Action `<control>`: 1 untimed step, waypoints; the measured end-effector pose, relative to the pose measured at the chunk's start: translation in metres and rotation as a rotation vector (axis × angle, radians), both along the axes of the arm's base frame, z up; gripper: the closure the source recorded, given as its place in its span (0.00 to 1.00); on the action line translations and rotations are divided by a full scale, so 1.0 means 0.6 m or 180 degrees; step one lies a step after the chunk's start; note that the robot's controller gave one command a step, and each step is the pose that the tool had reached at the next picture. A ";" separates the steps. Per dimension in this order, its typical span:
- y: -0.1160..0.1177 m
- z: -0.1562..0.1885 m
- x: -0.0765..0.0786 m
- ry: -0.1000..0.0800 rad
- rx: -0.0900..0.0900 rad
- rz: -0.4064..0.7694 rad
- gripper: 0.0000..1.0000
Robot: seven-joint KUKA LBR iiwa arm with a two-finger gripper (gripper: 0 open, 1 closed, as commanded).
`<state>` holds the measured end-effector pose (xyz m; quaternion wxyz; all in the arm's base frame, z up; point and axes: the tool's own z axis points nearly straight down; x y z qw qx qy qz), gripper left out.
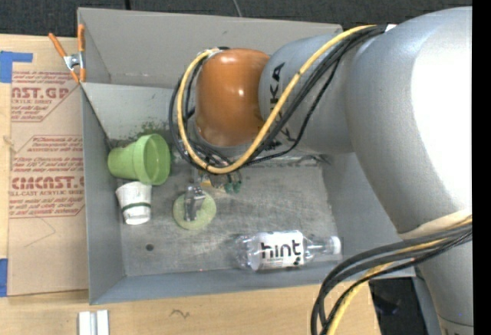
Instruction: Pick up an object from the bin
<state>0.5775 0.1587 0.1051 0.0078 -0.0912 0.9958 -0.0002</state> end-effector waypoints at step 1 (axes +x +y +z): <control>-0.027 -0.003 -0.015 0.0061 -0.0003 0.0377 0.00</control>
Offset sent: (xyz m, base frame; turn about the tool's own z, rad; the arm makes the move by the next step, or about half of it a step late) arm -0.0058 -0.0424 -0.0051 -0.0825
